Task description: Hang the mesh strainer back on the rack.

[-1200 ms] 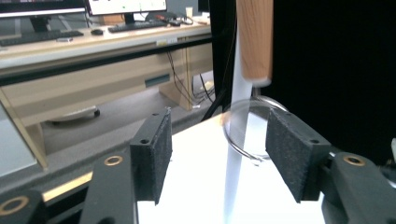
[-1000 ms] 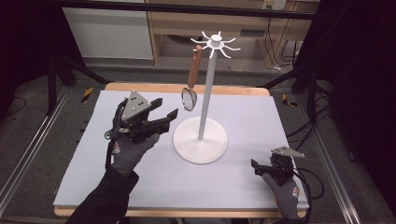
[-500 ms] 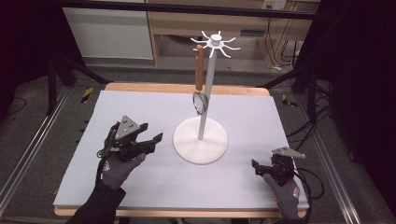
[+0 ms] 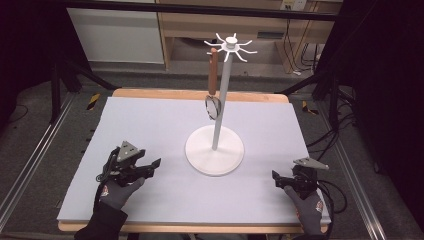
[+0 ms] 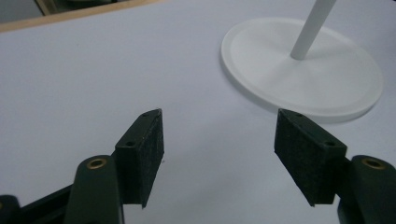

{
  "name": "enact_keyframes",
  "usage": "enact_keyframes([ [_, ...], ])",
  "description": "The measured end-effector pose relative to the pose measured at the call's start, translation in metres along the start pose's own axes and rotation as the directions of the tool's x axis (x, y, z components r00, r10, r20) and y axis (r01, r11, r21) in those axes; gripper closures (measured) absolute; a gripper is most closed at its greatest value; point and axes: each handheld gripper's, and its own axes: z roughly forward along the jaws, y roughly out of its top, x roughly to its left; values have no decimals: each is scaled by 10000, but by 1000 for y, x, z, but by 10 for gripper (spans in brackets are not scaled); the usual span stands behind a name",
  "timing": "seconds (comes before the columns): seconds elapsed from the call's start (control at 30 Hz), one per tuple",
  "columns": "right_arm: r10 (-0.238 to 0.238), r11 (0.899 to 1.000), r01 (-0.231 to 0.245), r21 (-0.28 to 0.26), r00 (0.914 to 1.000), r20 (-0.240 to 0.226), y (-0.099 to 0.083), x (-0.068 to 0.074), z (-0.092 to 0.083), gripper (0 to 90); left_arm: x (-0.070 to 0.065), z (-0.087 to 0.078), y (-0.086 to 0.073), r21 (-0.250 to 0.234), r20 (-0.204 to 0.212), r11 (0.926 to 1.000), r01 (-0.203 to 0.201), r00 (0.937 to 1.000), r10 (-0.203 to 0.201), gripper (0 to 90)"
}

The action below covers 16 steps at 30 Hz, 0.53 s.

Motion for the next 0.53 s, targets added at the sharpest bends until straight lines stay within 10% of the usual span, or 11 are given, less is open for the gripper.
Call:
enact_keyframes([
  [0.53,140,9998,-141,131,9999,100,-8,-12,4,84,41,-8,-43,377,-1145,9951,911,9897,-863,329],
])
